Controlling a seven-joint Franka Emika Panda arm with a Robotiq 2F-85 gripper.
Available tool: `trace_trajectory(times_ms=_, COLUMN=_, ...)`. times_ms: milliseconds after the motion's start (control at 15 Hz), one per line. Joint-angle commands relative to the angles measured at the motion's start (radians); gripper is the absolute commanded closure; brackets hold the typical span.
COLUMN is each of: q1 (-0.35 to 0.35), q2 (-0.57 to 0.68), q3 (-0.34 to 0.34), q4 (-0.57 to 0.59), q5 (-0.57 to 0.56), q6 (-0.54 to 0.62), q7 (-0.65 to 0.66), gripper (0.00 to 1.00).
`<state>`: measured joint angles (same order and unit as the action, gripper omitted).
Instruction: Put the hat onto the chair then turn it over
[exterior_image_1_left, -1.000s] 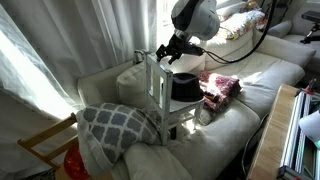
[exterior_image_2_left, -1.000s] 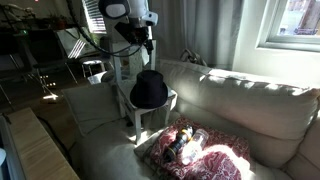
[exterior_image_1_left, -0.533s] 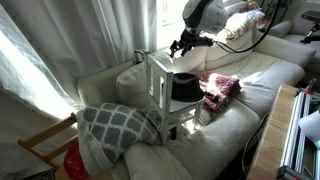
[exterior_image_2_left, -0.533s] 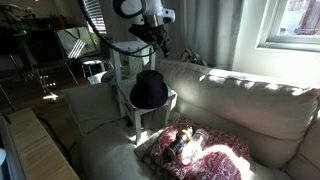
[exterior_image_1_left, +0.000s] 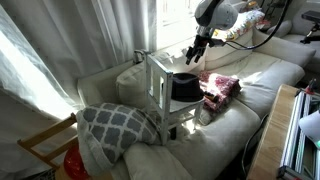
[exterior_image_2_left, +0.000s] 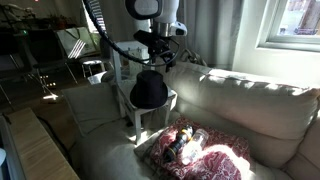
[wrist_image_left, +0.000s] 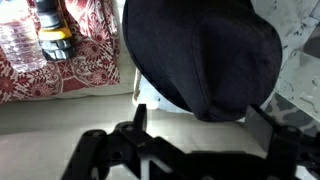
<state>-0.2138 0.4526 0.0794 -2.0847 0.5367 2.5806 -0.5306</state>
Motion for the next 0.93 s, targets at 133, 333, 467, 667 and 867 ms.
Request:
trace_trajectory(times_ms=133, q1=-0.040, q2=0.035, q3=0.032, q4=0.001, q5=-0.032, q6=-0.008, q7=0.002, gripper=0.00)
trace_trajectory(times_ms=333, q1=-0.041, q2=0.054, q3=0.034, q4=0.006, q5=-0.039, q6=-0.005, q7=0.009, gripper=0.00)
trace_trajectory(times_ms=467, q1=-0.041, q2=0.055, q3=0.034, q4=0.009, q5=-0.039, q6=-0.005, q7=0.010, gripper=0.00)
trace_trajectory(times_ms=667, q1=-0.113, q2=0.105, q3=0.117, q4=0.032, q5=0.060, q6=-0.040, q7=-0.117, gripper=0.00)
trace_trajectory(times_ms=867, q1=-0.138, q2=0.128, q3=0.142, q4=0.043, q5=0.109, q6=-0.040, q7=-0.199, gripper=0.00)
